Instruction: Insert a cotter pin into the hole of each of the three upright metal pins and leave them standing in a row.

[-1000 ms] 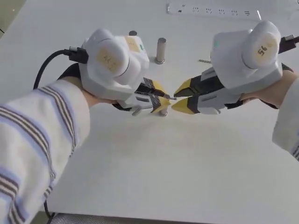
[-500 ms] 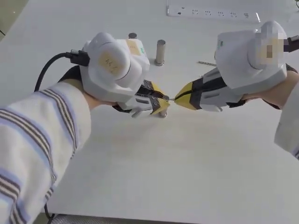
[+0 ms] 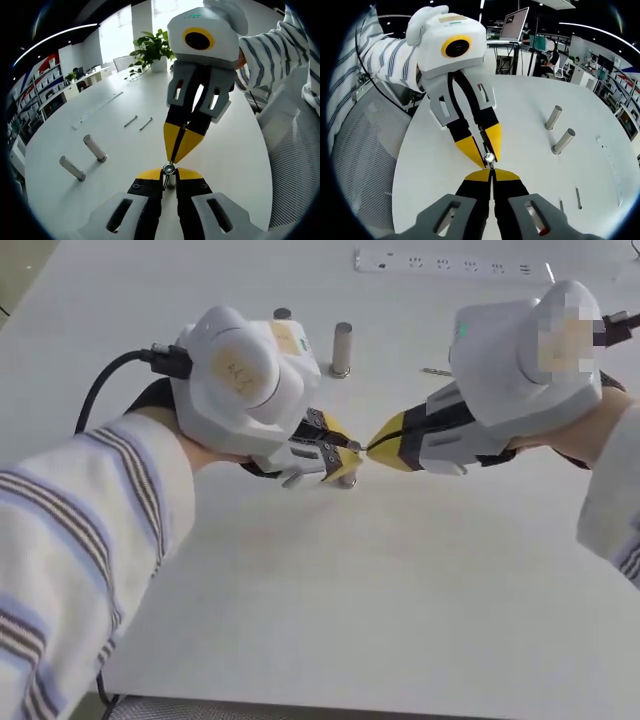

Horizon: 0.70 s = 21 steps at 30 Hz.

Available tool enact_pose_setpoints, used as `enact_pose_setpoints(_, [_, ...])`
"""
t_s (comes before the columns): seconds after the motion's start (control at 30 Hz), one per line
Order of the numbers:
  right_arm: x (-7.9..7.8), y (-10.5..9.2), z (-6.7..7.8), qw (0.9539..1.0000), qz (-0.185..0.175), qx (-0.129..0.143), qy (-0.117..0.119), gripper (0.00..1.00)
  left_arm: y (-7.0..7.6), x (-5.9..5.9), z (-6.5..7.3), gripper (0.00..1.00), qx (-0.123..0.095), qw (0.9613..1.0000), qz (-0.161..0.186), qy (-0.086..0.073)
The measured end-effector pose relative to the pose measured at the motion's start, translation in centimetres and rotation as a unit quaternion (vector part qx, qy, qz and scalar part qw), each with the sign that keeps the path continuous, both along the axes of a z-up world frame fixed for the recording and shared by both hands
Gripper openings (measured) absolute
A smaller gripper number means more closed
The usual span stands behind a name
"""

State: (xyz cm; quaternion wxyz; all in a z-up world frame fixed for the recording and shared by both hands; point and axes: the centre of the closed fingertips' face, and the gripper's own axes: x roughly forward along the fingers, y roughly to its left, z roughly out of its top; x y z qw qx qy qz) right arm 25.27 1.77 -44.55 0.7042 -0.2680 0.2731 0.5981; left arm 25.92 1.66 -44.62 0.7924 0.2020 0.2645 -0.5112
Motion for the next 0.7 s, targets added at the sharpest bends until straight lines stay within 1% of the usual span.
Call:
enact_pose_setpoints(0.2, [0.0,0.1,-0.1,0.9999,0.006,-0.006,-0.007,0.00,0.0,0.0,-0.1,0.06,0.003,1.0000,-0.002,-0.001])
enact_pose_setpoints(0.23, [0.1,0.1,-0.1,0.9999,0.006,-0.006,-0.007,0.00,0.0,-0.1,-0.1,0.06,0.004,1.0000,-0.002,-0.002])
enact_pose_setpoints(0.33, [0.1,0.1,-0.2,0.9999,-0.004,-0.006,0.007,0.00,0.1,-0.1,-0.2,0.06,0.010,0.9999,-0.003,-0.006])
enact_pose_setpoints(0.43, [0.0,0.0,0.0,0.9999,-0.007,-0.006,0.006,0.01,0.3,0.1,-0.1,0.07,0.008,0.9999,0.006,-0.011])
enact_pose_setpoints(0.5, [0.0,0.0,0.1,0.9999,-0.010,-0.005,0.005,0.05,0.6,0.2,0.3,0.10,0.001,0.9998,0.011,-0.014])
enact_pose_setpoints(0.57, [0.0,-0.1,0.1,0.9999,-0.014,-0.006,0.005,0.07,0.8,0.1,0.7,0.13,-0.009,0.9998,0.014,-0.009])
enact_pose_setpoints(0.63, [-0.1,-0.2,0.2,0.9998,-0.017,-0.003,0.006,0.09,1.2,0.0,1.2,0.15,-0.016,0.9996,0.017,-0.013])
enact_pose_setpoints(0.7, [-0.1,-0.2,0.2,0.9998,-0.019,0.000,0.009,0.10,1.4,-0.1,1.5,0.22,-0.023,0.9994,0.022,-0.015])
